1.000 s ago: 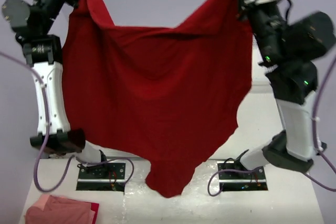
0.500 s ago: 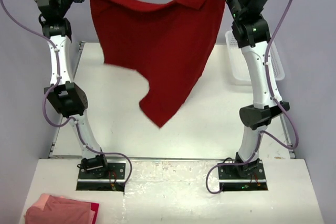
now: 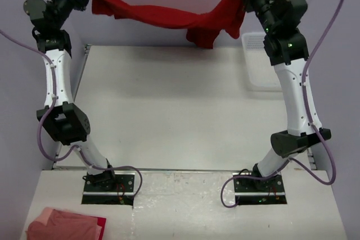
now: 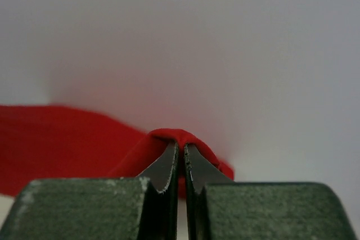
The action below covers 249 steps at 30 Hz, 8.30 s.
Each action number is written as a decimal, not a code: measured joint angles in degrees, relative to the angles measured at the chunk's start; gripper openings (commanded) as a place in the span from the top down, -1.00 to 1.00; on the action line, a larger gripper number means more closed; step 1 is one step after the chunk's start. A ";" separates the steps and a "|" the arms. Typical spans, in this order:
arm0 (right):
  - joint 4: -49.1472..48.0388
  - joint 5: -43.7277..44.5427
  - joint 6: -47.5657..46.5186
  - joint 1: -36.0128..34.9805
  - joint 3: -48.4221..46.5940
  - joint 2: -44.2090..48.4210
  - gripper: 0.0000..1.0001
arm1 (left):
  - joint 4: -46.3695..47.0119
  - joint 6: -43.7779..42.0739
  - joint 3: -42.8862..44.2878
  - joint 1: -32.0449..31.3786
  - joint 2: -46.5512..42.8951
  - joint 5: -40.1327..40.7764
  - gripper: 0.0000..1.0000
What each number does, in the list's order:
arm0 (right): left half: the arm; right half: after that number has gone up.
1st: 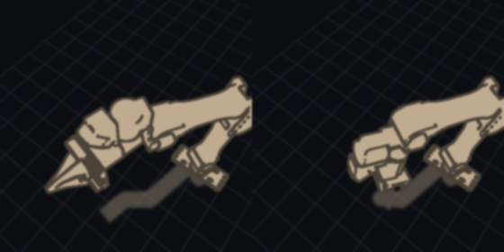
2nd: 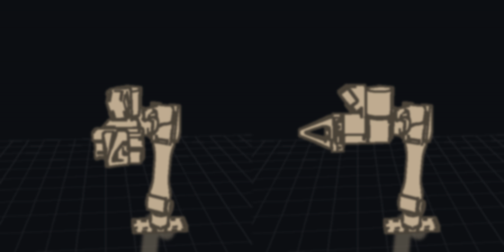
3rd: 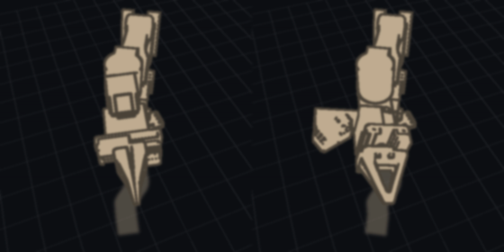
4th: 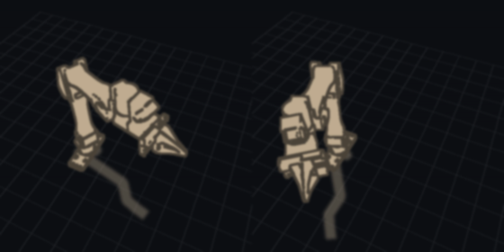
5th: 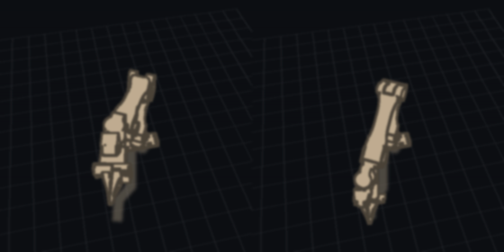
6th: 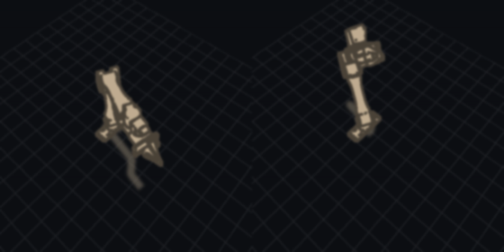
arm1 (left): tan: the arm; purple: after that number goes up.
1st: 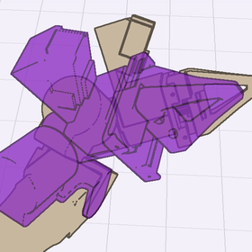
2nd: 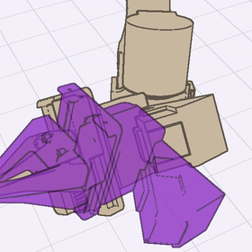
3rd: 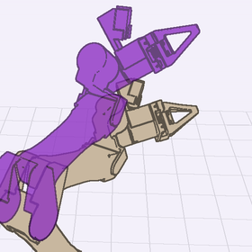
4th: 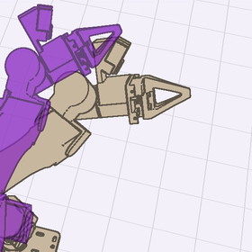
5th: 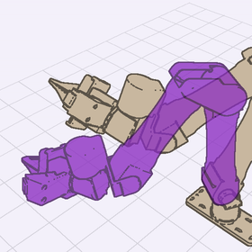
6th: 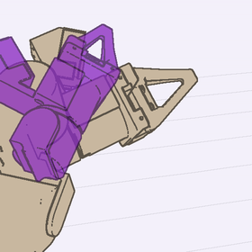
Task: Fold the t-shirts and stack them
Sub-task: Flatten out the tshirt, then fold the flattened tshirt in 1/3 of the way
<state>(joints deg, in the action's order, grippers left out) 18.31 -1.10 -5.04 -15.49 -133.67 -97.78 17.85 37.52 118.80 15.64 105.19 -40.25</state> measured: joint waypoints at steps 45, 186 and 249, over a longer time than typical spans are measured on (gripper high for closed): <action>29.33 1.38 42.84 -16.79 87.30 43.56 1.00 | -64.24 -0.48 -70.99 -0.33 -41.68 46.25 1.00; 8.55 -8.52 32.57 -12.15 70.62 -3.56 0.08 | -44.00 -3.26 -56.41 -13.16 -26.29 48.57 0.13; 11.23 1.27 26.60 -16.33 73.16 24.00 -0.64 | -50.84 -4.94 -43.67 -13.16 -0.90 52.09 0.28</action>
<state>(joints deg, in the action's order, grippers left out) 29.54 0.16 21.56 -31.81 -60.51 -73.78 -32.99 32.58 75.13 2.48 104.29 11.84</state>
